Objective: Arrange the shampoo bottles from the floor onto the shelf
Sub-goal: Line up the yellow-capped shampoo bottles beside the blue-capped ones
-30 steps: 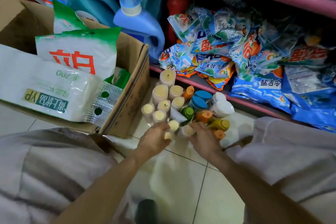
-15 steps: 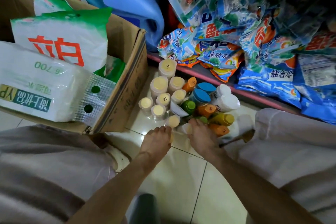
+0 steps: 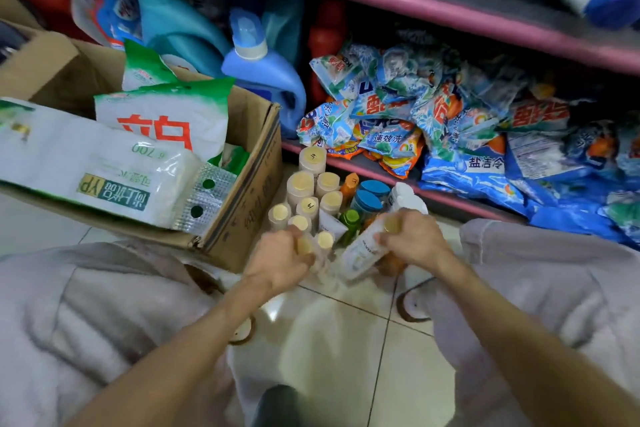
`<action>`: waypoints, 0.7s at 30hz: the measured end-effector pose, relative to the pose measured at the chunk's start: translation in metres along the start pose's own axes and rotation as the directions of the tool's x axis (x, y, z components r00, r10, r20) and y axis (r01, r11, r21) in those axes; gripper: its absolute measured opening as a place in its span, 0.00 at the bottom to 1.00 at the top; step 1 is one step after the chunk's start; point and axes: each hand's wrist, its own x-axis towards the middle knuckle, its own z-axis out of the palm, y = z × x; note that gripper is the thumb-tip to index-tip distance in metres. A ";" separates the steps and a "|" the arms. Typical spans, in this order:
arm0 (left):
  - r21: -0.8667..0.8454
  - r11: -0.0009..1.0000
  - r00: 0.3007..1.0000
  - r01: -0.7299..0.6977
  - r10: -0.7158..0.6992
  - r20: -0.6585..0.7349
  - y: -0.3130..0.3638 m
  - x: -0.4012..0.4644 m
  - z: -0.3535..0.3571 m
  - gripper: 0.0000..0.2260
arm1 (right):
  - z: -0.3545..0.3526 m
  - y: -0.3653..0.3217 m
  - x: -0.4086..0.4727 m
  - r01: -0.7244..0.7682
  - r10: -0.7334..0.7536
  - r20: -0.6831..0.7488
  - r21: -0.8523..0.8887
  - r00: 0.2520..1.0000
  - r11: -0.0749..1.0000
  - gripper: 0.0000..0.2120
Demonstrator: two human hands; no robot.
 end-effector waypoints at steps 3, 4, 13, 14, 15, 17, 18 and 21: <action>-0.175 0.985 0.985 0.002 -0.032 -0.168 0.015 -0.010 -0.033 0.13 | -0.049 0.002 -0.020 -0.032 0.092 -0.174 0.325 0.980 0.945 0.14; -0.230 0.973 0.974 -0.012 -0.040 -0.222 0.021 -0.012 -0.045 0.13 | -0.066 0.002 -0.027 -0.026 0.140 -0.208 0.474 0.968 0.880 0.13; -0.620 0.736 0.903 -0.272 -0.029 -0.429 0.095 -0.026 -0.160 0.08 | -0.190 -0.016 -0.071 0.245 0.193 -0.252 0.968 0.948 0.060 0.06; -0.630 0.718 0.893 -0.297 -0.025 -0.449 0.103 -0.028 -0.169 0.07 | -0.200 -0.020 -0.072 0.228 0.189 -0.214 0.972 0.958 -0.053 0.07; -0.628 0.709 0.882 -0.321 -0.018 -0.471 0.110 -0.029 -0.177 0.08 | -0.208 -0.024 -0.072 0.194 0.184 -0.164 0.968 0.969 -0.158 0.10; -0.615 0.701 0.859 -0.361 -0.007 -0.512 0.123 -0.031 -0.191 0.11 | -0.221 -0.031 -0.070 0.121 0.187 -0.061 0.938 0.980 -0.326 0.18; -0.608 0.699 0.850 -0.377 0.000 -0.527 0.129 -0.031 -0.198 0.12 | -0.226 -0.036 -0.069 0.099 0.188 -0.027 0.916 0.982 -0.388 0.19; -0.588 0.691 0.834 -0.421 0.039 -0.551 0.145 -0.033 -0.214 0.15 | -0.235 -0.050 -0.060 0.103 0.220 0.002 0.878 0.975 -0.468 0.14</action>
